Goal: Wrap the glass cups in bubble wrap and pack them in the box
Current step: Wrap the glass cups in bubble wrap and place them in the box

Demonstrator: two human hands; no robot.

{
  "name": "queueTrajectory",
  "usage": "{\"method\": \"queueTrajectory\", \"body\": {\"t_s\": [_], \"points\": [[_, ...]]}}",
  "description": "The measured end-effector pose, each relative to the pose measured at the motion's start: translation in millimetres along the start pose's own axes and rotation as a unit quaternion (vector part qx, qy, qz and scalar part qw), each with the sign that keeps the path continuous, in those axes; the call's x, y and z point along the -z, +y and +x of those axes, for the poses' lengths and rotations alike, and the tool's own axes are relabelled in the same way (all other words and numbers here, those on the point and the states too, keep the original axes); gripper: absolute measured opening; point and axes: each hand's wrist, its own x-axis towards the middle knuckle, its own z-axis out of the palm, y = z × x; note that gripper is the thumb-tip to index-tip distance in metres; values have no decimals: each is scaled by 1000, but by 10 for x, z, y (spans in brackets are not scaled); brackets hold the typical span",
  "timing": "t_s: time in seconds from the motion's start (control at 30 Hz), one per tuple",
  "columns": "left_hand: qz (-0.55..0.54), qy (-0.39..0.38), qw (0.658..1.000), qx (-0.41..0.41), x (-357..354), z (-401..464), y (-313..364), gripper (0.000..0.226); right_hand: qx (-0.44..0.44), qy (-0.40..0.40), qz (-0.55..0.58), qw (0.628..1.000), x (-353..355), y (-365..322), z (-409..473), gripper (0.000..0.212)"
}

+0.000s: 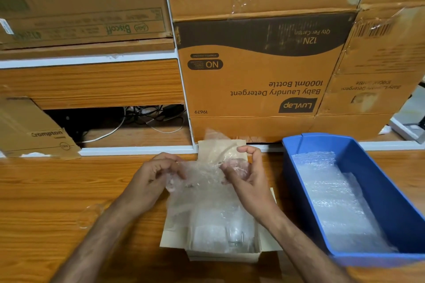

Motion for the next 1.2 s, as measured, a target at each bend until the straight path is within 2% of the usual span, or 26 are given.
{"method": "queueTrajectory", "body": {"t_s": [0.03, 0.07, 0.13, 0.17, 0.27, 0.33, 0.43, 0.6, 0.73, 0.8, 0.83, 0.9, 0.93, 1.0, 1.03, 1.07, 1.13, 1.2], "points": [[26, 23, 999, 4, 8, -36, -26, 46, 15, 6, -15, 1000, 13, -1, -12, 44], [31, 63, 997, 18, -20, -77, -21, 40, 28, 17, -30, 999, 18, -5, -22, 43], [-5, 172, 982, 77, -149, -168, 51, 17, 50, 40, -52, 997, 7, -6, -36, 42], [-39, 196, 974, 109, -219, -208, 67, 19, 59, 44, -52, 996, -2, -1, -38, 42], [-102, 101, 969, 203, -367, -243, 78, 50, 73, 36, -42, 996, -37, -15, -47, 39], [-109, 58, 968, 218, -402, -206, 131, 64, 76, 30, -45, 996, -44, -11, -45, 37], [-168, 97, 963, 185, -350, -128, 195, 66, 81, 44, -77, 993, -5, 26, -17, 33], [-206, 123, 958, 157, -179, -93, 183, 35, 100, 40, -94, 990, 124, -80, 45, 15], [-194, 112, 963, 151, -94, -112, 280, 51, 35, 25, -49, 998, 221, -217, 80, 15], [-136, 121, 973, 143, -80, -101, 370, 55, -29, -24, 16, 999, 290, -302, 90, 34], [-83, 130, 978, 137, -68, -87, 400, 53, -49, -60, 8, 997, 328, -345, 85, 49], [58, 135, 982, 115, -19, -62, 435, 42, -40, -97, -117, 988, 397, -379, 113, 68], [124, 129, 979, 99, 13, -55, 458, 31, -19, -84, -194, 977, 415, -381, 144, 63], [194, 116, 972, 62, 84, -39, 473, 6, 32, -58, -264, 962, 442, -395, 200, 33], [214, 109, 969, 48, 112, -33, 474, 8, 44, -57, -258, 963, 451, -413, 212, 17], [224, 102, 969, 34, 142, -27, 472, 14, 53, -58, -248, 966, 465, -432, 218, 11], [150, 81, 985, 17, 175, -20, 507, 23, 41, -77, -197, 977, 473, -498, 211, 23], [-18, 64, 998, 25, 122, -2, 602, 27, 19, -106, -94, 990, 436, -542, 170, 29]]}}
